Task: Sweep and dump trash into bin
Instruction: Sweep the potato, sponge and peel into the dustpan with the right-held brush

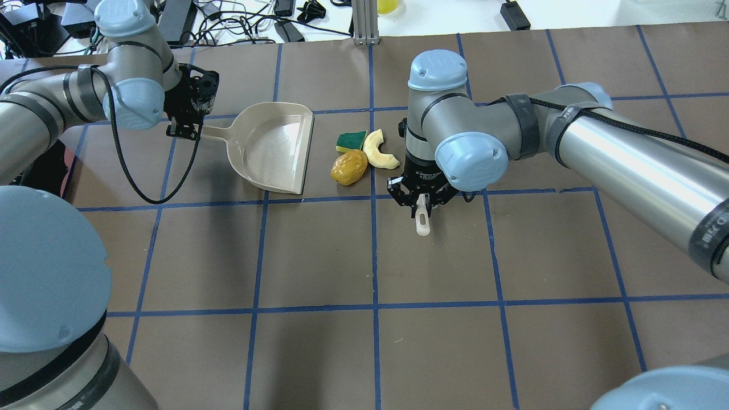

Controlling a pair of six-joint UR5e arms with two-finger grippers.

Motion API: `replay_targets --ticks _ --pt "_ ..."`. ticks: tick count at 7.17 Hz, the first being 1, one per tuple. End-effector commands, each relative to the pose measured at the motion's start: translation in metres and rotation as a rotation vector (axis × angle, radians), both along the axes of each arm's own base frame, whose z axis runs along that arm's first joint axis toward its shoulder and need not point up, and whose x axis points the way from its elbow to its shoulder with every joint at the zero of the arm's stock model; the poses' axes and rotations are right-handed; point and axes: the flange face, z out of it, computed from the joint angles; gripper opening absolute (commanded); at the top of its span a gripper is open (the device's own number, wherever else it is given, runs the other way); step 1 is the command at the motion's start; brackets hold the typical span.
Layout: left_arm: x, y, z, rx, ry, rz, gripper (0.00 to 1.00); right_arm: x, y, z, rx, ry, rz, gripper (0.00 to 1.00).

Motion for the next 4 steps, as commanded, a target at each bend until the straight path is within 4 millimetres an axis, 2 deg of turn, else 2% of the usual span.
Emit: replay_targets --ticks 1,4 --pt "0.0 0.002 0.001 0.002 -0.01 0.006 0.2 0.005 -0.011 -0.001 -0.007 -0.001 0.0 0.0" --pt "-0.007 0.002 -0.002 0.007 -0.009 -0.003 0.2 0.038 -0.009 -0.017 -0.047 0.005 -0.041 0.0"
